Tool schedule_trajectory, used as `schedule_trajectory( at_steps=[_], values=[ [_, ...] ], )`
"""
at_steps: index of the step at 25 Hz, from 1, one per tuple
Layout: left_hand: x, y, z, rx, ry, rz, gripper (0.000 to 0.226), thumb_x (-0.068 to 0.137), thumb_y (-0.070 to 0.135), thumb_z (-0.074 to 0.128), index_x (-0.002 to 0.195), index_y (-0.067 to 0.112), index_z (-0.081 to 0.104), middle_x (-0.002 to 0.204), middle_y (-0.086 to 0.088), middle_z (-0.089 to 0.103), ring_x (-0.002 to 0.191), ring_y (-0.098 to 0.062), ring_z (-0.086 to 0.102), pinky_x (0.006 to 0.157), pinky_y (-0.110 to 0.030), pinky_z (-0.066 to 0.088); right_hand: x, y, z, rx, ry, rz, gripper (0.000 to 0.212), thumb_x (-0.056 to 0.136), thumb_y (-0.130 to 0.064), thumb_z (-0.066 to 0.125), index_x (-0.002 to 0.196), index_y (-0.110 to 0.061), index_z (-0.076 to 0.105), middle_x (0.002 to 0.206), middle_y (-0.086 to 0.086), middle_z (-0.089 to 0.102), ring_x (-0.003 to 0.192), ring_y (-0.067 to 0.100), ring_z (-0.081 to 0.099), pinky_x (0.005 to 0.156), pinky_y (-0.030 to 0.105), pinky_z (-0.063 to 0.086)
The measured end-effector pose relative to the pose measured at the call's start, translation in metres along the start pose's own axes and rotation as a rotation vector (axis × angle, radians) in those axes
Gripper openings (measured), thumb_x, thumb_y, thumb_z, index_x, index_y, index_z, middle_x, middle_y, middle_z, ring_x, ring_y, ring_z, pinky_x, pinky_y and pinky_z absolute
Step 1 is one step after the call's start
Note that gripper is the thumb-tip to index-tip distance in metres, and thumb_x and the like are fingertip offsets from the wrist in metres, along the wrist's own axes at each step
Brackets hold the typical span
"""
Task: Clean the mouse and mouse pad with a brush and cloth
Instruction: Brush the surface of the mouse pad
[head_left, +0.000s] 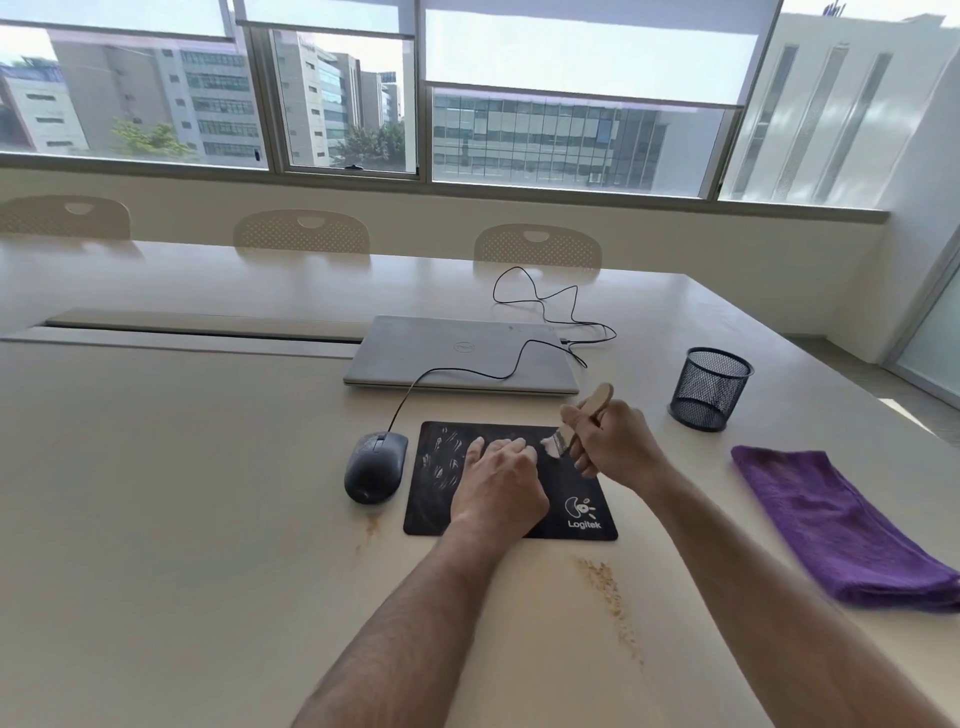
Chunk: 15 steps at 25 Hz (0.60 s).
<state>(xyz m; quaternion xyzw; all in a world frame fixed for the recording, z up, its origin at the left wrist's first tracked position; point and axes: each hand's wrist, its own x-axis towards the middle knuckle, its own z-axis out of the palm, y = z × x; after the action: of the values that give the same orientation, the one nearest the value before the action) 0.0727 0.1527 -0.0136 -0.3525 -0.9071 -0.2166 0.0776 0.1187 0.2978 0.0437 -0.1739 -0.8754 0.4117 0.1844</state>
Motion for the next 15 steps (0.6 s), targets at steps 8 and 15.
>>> schedule_trajectory(
  at_steps=[8, 15],
  values=[
    [-0.001, 0.001, 0.000, -0.003, 0.013, -0.012, 0.024, 0.091, 0.015, 0.042, 0.103, 0.015, 0.062, 0.113, 0.001, 0.062, 0.123, -0.018, 0.051, 0.119, -0.043, 0.020, -0.014, 0.001, -0.021, 0.024, 0.054, -0.073, 0.036, 0.097, -0.024, 0.060, 0.069, -0.002, 0.069, 0.048, 0.012, 0.063, 0.033, 0.021, 0.056, 0.032, 0.025, 0.043],
    [-0.001, 0.001, 0.001, 0.027, 0.028, -0.013, 0.023, 0.091, 0.017, 0.042, 0.101, 0.016, 0.063, 0.110, 0.001, 0.064, 0.119, -0.018, 0.053, 0.116, -0.042, 0.026, -0.038, 0.003, -0.028, -0.020, -0.072, -0.063, 0.035, 0.095, -0.016, 0.057, 0.066, 0.000, 0.067, 0.041, 0.006, 0.057, 0.027, 0.018, 0.048, 0.029, 0.019, 0.033]
  ],
)
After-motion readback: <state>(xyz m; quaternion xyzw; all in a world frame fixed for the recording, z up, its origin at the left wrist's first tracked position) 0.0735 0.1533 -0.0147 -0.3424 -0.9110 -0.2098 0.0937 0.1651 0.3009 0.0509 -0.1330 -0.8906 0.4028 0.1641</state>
